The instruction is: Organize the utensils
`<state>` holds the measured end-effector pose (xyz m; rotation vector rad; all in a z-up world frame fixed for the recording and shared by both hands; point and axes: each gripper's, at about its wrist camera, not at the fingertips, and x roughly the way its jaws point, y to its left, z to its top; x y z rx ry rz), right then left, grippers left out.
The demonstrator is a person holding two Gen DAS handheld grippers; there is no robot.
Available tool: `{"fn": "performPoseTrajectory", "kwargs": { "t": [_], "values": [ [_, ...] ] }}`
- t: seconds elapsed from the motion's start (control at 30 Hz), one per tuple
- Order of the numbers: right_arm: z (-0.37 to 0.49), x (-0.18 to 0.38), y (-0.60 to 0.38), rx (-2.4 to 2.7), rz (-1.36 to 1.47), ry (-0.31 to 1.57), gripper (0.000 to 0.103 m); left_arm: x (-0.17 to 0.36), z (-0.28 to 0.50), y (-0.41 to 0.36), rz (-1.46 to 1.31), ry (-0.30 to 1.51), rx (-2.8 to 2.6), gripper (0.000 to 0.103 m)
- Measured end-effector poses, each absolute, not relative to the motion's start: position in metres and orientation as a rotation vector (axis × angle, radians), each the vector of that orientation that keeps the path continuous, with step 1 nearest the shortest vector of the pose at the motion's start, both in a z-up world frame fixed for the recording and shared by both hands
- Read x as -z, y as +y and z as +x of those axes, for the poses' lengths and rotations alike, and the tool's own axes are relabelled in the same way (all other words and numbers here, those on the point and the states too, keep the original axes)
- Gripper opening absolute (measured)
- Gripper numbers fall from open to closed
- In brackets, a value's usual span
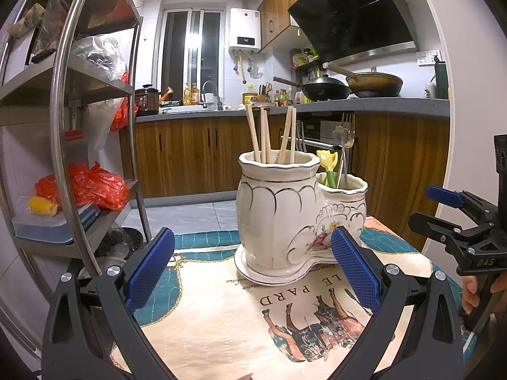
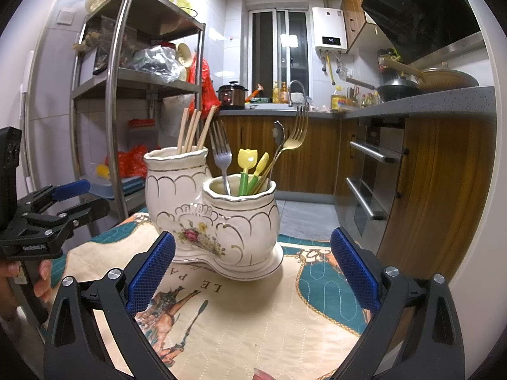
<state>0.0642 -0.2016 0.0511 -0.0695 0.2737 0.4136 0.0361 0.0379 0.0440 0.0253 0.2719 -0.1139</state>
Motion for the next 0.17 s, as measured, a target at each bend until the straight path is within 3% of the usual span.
{"fn": "performPoseTrajectory", "kwargs": {
  "t": [0.17],
  "values": [
    [0.0643,-0.0512,-0.2016,-0.414,-0.069,0.274,0.098,-0.0447,0.0371,0.0399,0.021,0.277,0.106,0.097]
  ]
}}
